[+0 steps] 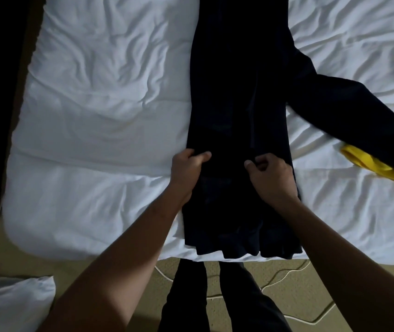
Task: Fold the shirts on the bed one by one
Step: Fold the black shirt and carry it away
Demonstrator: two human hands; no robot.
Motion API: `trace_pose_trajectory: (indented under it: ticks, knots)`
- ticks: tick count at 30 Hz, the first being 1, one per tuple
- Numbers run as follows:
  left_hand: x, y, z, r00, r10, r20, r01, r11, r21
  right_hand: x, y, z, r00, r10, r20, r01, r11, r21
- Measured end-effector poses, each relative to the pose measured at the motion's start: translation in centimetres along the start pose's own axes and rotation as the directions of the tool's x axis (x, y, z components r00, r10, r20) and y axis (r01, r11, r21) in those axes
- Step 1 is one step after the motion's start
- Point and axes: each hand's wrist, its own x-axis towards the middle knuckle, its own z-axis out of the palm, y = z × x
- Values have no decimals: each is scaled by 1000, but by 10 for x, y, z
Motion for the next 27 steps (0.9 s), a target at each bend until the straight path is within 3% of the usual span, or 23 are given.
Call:
trace_pose_trajectory:
  ticks: [14, 22, 25, 27]
  knots:
    - [119, 95, 35, 991, 134, -16, -134, 991, -4, 133, -81, -13, 998, 28, -55, -3, 909, 417]
    - [181, 168, 54, 965, 259, -31, -248, 947, 204, 149, -83, -18, 982, 112, -153, -38, 906, 421]
    - [204, 196, 65, 953, 301, -18, -288, 926, 246, 148, -78, -15, 970, 117, -211, -50, 952, 301]
    - [216, 211, 72, 949, 316, 9, -307, 913, 268, 146, -79, -7, 941, 11, -338, 34, 991, 127]
